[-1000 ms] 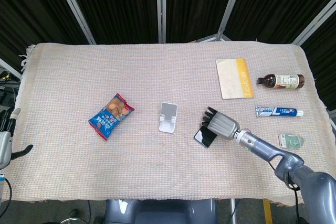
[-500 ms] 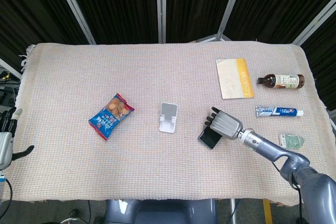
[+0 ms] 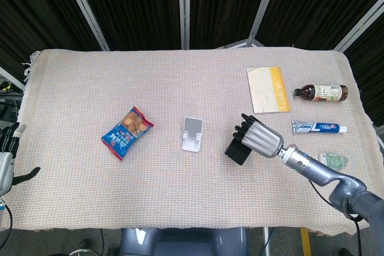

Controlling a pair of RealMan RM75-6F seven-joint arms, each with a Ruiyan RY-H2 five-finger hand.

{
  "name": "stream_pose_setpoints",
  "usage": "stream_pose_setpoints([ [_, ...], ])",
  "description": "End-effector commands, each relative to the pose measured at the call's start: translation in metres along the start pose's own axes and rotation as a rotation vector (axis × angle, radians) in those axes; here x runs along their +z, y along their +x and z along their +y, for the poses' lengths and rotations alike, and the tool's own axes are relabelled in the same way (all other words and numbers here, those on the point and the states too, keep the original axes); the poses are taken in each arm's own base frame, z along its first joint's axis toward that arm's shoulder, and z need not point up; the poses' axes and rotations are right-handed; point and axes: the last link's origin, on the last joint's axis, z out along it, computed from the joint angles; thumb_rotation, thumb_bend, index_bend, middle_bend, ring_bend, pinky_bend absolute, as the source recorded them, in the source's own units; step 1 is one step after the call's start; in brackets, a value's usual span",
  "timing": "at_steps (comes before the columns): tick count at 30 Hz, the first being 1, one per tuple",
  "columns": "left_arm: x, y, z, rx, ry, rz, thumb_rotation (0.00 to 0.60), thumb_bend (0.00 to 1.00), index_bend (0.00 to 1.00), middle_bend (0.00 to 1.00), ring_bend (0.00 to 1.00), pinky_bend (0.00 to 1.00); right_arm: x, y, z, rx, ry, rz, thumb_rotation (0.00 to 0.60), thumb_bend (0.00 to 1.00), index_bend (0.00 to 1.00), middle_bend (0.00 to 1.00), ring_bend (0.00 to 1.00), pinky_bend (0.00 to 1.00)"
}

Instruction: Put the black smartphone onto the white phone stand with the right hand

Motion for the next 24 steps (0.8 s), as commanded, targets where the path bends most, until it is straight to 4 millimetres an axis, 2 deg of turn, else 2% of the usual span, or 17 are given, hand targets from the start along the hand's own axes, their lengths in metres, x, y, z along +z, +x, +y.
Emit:
stream_pose_setpoints([
  [1, 0.001, 0.001, 0.000, -0.004, -0.002, -0.002, 0.600, 0.00, 0.00, 0.00, 0.00, 0.00, 0.015, 0.042, 0.013, -0.131, -0.023, 0.123, 0.600, 0.16, 0.52, 0.53, 0.42, 0.23],
  [5, 0.002, 0.002, -0.002, -0.017, 0.004, -0.007, 0.600, 0.00, 0.00, 0.00, 0.00, 0.00, 0.047, 0.080, 0.012, -0.352, -0.026, 0.199, 0.600, 0.16, 0.52, 0.53, 0.42, 0.24],
  [10, 0.001, 0.005, -0.003, -0.026, 0.009, -0.001, 0.600, 0.00, 0.00, 0.00, 0.00, 0.00, 0.082, 0.102, -0.003, -0.554, -0.024, 0.200, 0.600, 0.16, 0.51, 0.52, 0.42, 0.24],
  [15, 0.002, 0.004, -0.008, -0.037, 0.030, -0.018, 0.600, 0.00, 0.00, 0.00, 0.00, 0.00, 0.111, 0.110, -0.025, -0.709, 0.015, 0.206, 0.600, 0.16, 0.52, 0.53, 0.43, 0.24],
  [19, 0.003, 0.005, -0.011, -0.030, 0.042, -0.018, 0.600, 0.00, 0.00, 0.00, 0.00, 0.00, 0.133, 0.107, -0.043, -0.918, 0.091, 0.217, 0.600, 0.16, 0.52, 0.53, 0.43, 0.24],
  [24, 0.004, 0.002, -0.013, -0.020, 0.051, -0.027, 0.600, 0.00, 0.00, 0.00, 0.00, 0.00, 0.150, 0.102, -0.070, -0.980, 0.100, 0.228, 0.600, 0.16, 0.52, 0.52, 0.43, 0.24],
])
